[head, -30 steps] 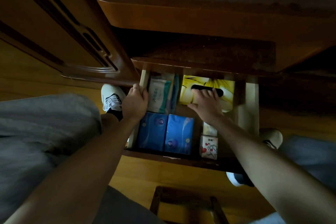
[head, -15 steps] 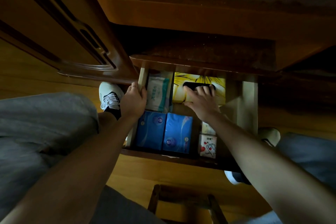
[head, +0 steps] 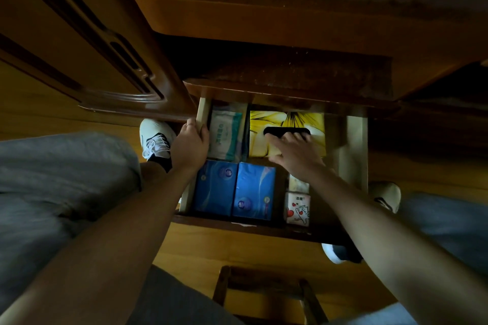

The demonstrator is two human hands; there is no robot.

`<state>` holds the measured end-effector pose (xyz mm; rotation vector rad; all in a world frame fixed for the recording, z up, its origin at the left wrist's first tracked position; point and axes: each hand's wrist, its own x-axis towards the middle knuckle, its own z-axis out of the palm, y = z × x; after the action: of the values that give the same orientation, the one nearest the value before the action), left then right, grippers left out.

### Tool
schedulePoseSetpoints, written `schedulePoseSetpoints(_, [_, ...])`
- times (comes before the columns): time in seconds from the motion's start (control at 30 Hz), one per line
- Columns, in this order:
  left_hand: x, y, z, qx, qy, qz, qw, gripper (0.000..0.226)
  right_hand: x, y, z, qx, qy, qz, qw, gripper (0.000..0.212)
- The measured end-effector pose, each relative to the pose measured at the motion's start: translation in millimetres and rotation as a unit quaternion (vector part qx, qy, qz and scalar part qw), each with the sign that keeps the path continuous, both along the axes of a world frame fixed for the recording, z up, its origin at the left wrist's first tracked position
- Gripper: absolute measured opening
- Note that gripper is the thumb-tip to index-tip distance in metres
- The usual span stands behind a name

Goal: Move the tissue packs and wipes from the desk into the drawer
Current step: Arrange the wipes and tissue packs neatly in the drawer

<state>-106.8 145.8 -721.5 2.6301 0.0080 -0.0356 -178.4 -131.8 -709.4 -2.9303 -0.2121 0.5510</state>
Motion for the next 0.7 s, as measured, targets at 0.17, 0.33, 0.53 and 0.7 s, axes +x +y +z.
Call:
schedulePoseSetpoints(0.17, [-0.5,0.1,0.6,0.001,0.008,0.002,1.000,0.028,-17.5,8.4,-5.7,0.019,-0.002,0.003,1.000,0.063])
schedulePoseSetpoints(0.33, [-0.5,1.8,0.4,-0.006,0.012,-0.003,1.000,0.031,-14.8,5.8,-9.4,0.032,0.019,0.012,0.999,0.063])
schedulePoseSetpoints(0.53, [0.2,1.2,-2.0,0.003,0.010,0.003,1.000,0.032,-21.4,11.9,-12.1,0.031,0.007,0.018,0.999,0.063])
schedulePoseSetpoints(0.7, [0.4,2.1,-2.6,0.000,0.006,-0.001,1.000,0.034,-12.0,5.5,-10.4,0.094,0.045,0.002,0.995,0.063])
